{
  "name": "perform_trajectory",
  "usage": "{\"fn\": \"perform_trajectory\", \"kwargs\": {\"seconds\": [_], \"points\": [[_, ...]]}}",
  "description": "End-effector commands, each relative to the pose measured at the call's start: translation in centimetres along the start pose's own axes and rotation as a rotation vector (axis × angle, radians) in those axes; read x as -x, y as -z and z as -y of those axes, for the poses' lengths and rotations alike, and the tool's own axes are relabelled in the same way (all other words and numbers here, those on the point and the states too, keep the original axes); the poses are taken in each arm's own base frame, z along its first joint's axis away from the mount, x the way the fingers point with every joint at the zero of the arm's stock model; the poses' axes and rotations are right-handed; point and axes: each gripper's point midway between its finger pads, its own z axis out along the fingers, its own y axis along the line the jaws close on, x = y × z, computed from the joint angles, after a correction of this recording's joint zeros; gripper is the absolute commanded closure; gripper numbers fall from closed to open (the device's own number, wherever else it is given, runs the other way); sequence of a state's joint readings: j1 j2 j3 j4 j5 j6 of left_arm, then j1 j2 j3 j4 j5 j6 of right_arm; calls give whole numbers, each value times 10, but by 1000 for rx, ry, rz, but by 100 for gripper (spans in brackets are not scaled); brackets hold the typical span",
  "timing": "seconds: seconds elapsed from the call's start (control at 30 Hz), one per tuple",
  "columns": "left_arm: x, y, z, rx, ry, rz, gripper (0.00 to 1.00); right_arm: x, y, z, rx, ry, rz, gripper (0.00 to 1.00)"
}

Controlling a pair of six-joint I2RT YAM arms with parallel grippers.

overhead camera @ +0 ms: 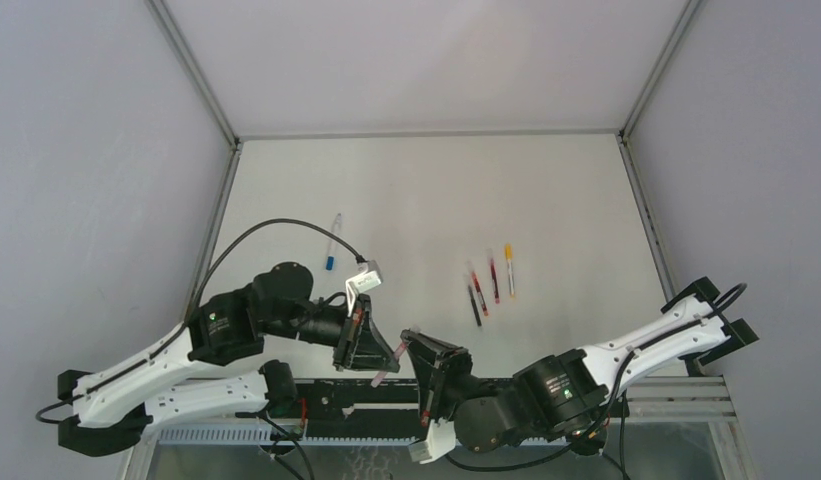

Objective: Insert the pens into the pen caps
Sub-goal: Insert the pen cap onto the pen.

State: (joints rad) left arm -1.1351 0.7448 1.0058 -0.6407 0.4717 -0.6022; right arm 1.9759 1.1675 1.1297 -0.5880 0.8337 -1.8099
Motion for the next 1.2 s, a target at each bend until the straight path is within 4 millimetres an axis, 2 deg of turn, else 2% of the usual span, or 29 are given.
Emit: {"fn": "perform_trajectory", "kwargs": {"seconds": [0.0,0.17,0.33,0.57,0.87,1.03,1.17], "points": [[149,28,17,25,-122,642,100,139,-6,-18,22,131,511,100],[146,24,16,19,-132,622,100,120,-9,-14,10,93,461,100],[138,16,9,36,-136,571,100,90,-11,-16,13,93,381,100],[129,1,1,40,-119,514,100,56,-11,-16,6,125,293,87],[122,-6,-3,41,-112,484,100,23,-8,-16,5,105,177,80],[120,-9,-5,44,-107,477,100,0,-1,-11,-21,80,101,74],[118,-11,-7,45,-103,467,100,-11,5,-8,-35,74,70,72]]}}
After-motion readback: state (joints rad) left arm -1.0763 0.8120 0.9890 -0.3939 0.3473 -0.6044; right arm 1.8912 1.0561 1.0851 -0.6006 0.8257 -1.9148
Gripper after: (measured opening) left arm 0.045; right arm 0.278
